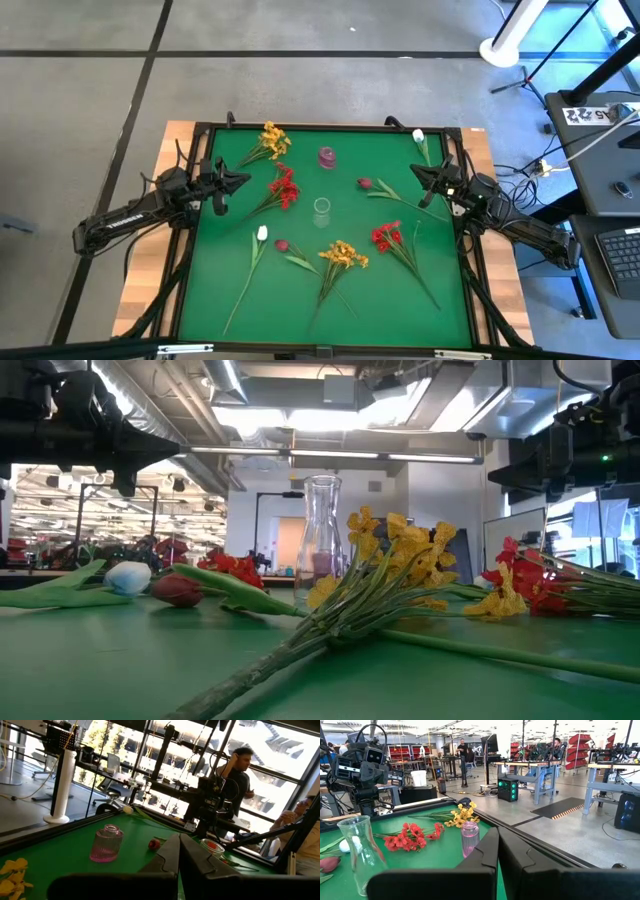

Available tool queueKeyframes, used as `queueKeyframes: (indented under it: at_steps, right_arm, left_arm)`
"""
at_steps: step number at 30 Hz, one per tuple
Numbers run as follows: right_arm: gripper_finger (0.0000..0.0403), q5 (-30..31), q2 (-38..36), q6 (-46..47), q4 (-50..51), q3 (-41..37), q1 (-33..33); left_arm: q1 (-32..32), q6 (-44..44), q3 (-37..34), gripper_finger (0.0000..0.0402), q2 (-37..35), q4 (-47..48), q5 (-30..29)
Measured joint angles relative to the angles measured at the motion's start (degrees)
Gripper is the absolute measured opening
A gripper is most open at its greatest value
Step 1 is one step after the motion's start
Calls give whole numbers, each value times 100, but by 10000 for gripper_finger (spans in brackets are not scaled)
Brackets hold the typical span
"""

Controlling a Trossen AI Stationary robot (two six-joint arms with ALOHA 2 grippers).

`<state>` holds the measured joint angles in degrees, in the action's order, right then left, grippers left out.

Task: Sort flowers into vase by color

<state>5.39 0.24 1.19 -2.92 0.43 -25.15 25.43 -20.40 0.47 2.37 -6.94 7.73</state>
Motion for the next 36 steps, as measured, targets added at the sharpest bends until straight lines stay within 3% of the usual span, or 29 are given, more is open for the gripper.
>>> queueKeyframes:
  at_steps: [15,20,27,31,36]
  right_arm:
    - [12,1,1,-13,-63,91,0]
    - [12,0,0,-17,32,690,0]
    - [12,129,369,-20,1262,1653,0]
    - [12,326,704,701,1386,1948,0]
    - [12,-327,1108,1277,1815,2245,2]
  left_arm:
    - [0,0,-2,0,0,0,1]
    - [-1,-1,-1,0,1,0,1]
    - [-2,0,0,0,2,2,2]
    - [-2,0,0,0,0,2,2]
    - [0,0,0,0,0,0,2]
